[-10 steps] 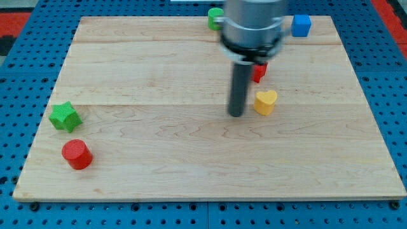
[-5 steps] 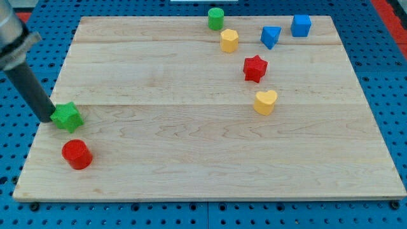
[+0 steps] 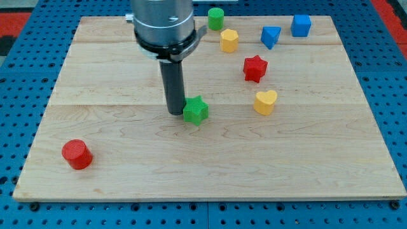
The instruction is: Move the green star below the yellow heart
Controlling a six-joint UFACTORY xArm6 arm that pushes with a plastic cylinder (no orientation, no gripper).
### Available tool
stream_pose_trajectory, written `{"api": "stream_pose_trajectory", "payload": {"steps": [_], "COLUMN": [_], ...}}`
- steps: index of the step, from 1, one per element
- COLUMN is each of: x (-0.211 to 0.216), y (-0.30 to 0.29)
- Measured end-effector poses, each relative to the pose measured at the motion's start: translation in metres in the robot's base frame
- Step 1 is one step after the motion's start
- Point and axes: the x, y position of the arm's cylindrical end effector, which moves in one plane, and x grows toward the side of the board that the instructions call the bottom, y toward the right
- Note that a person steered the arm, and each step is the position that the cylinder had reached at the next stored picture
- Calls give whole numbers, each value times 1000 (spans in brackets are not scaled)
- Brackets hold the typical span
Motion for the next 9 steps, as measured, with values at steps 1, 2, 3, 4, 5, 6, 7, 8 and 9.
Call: {"api": "stream_pose_trajectory", "payload": {"steps": [1,2,3,4,5,6,7,8,9], "x": [-13,24,37,59,61,61,62,24,3], "y": [14,50,65,51,99,118,39,-94,-233]}}
